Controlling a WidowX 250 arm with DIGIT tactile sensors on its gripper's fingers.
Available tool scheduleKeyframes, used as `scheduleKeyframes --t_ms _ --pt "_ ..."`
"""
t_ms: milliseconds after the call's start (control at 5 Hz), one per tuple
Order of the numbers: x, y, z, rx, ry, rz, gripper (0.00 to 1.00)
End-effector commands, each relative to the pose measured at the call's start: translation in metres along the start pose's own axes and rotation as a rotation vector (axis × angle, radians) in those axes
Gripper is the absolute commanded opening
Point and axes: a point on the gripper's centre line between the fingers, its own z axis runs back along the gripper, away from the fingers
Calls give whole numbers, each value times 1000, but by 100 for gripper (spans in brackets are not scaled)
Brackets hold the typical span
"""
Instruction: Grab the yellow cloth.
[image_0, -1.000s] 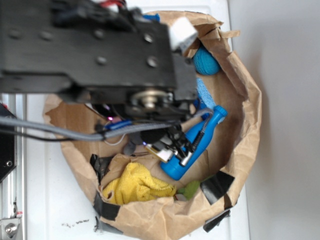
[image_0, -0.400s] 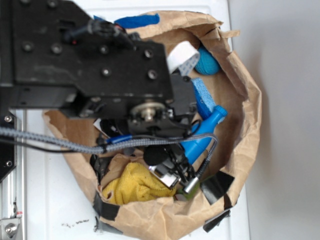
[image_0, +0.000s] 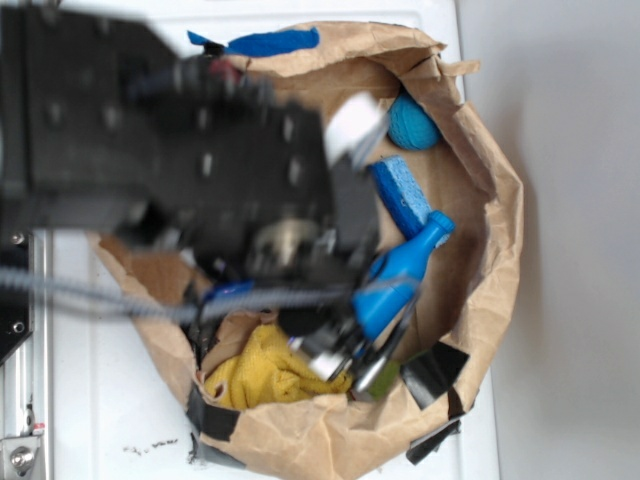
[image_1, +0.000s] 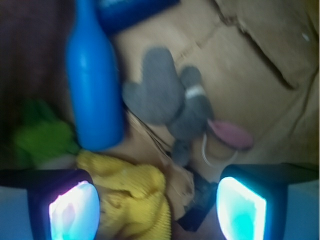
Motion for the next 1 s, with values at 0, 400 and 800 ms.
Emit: scheduleKeyframes --t_ms 0,400,800 --pt "-1 13 -11 40 -42 8 100" --pt "-2 -2 -18 -88 19 35 100" --pt "-17 -16 -37 -73 63 25 100"
